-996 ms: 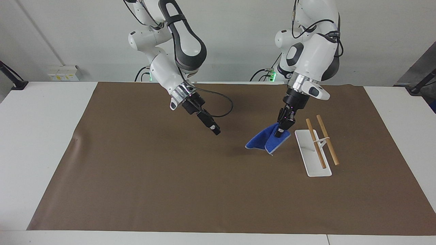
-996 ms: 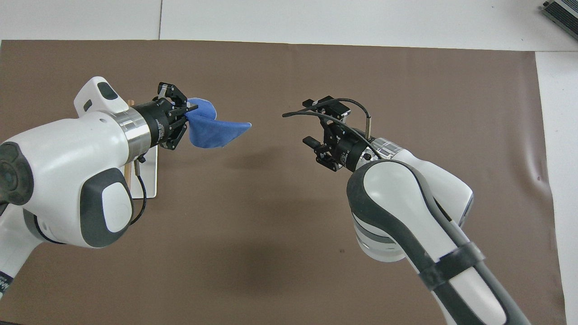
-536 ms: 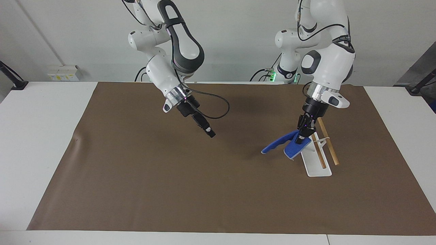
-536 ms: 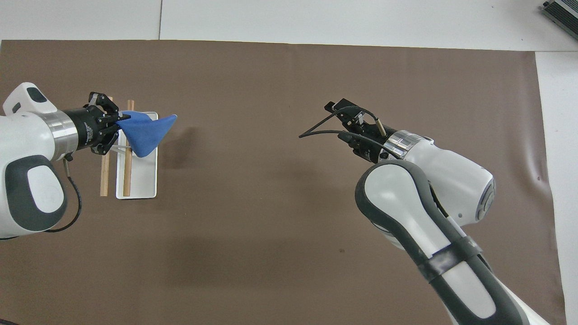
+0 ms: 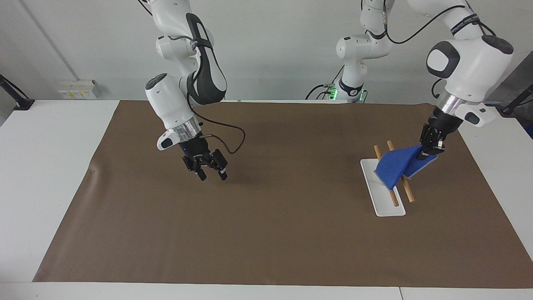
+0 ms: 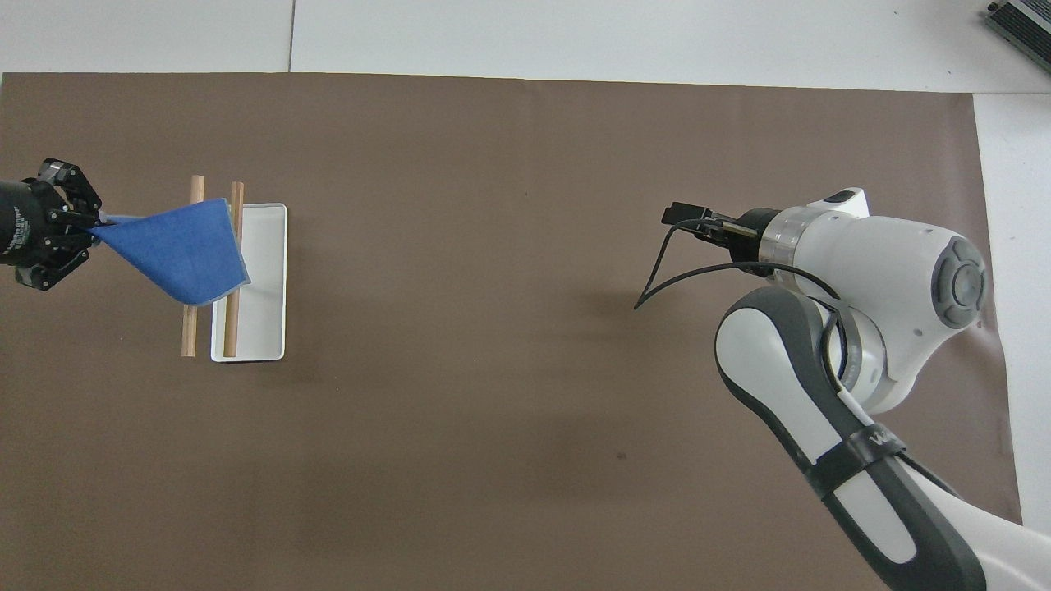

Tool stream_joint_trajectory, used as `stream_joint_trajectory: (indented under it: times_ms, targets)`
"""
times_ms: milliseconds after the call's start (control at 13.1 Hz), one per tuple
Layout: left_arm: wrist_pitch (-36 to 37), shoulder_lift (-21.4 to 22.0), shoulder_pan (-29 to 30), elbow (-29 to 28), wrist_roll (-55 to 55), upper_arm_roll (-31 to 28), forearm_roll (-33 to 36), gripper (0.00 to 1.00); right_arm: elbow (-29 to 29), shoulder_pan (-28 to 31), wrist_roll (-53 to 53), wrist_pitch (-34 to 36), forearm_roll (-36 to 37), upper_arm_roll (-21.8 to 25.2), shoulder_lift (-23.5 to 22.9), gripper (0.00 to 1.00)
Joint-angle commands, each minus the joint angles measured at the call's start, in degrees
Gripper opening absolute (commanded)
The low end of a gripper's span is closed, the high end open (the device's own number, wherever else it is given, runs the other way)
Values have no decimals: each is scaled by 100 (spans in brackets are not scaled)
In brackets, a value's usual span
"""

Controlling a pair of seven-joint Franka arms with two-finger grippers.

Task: Right arm passes towel to left arm to hang
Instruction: 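Move the towel over the sticks while the right gripper withdraws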

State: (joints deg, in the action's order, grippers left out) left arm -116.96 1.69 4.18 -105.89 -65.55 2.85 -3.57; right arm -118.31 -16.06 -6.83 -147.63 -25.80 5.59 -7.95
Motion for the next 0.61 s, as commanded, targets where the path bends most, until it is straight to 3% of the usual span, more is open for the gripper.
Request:
stream_joint_trajectory:
  times_ms: [0, 230, 536]
  targets:
    - [139, -11, -14, 69, -2, 5, 524, 0, 368, 409, 59, 1056, 907, -14, 109, 100]
    - [-413, 7, -14, -316, 7, -3, 533, 0, 1027, 988, 59, 2611, 1866, -49, 372, 100]
    - [-1511, -220, 13, -836, -19, -3, 533, 0, 1853, 1324, 111, 4291, 2264, -14, 663, 100]
